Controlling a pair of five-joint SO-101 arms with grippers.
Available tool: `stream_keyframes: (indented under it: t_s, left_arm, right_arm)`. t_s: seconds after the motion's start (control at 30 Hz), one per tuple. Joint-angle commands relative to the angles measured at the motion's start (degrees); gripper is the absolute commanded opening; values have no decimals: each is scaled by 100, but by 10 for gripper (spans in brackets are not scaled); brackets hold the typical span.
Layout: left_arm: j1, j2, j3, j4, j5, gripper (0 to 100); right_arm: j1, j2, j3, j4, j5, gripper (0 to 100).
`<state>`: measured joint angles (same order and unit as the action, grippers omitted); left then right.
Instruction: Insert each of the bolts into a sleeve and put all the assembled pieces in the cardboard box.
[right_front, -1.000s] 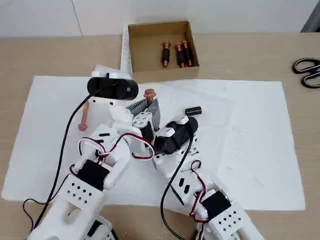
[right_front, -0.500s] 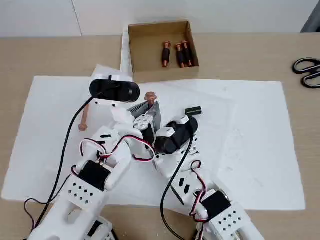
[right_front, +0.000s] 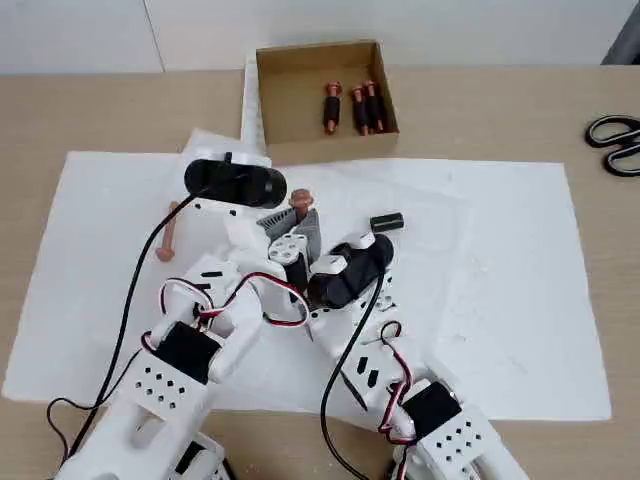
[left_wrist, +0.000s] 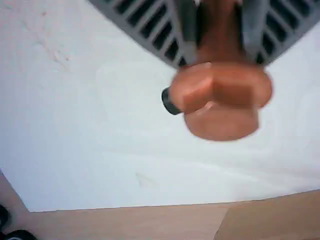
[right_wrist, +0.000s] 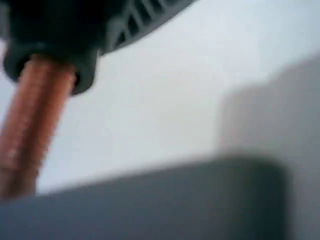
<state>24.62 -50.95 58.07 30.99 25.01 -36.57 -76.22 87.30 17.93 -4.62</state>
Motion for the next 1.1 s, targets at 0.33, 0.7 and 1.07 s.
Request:
stream_keyframes:
  t_s: [0.33, 0.7, 1.07]
  left_arm:
    - [-18, -598, 4, 571, -413, 6]
    - [-26, -598, 681, 18, -431, 6]
    - [0, -598, 910, 79, -422, 6]
  right_arm:
    - [22, -127, -105, -163, -62, 3]
    - [4, -127, -105, -163, -53, 3]
    - [4, -127, -105, -163, -44, 3]
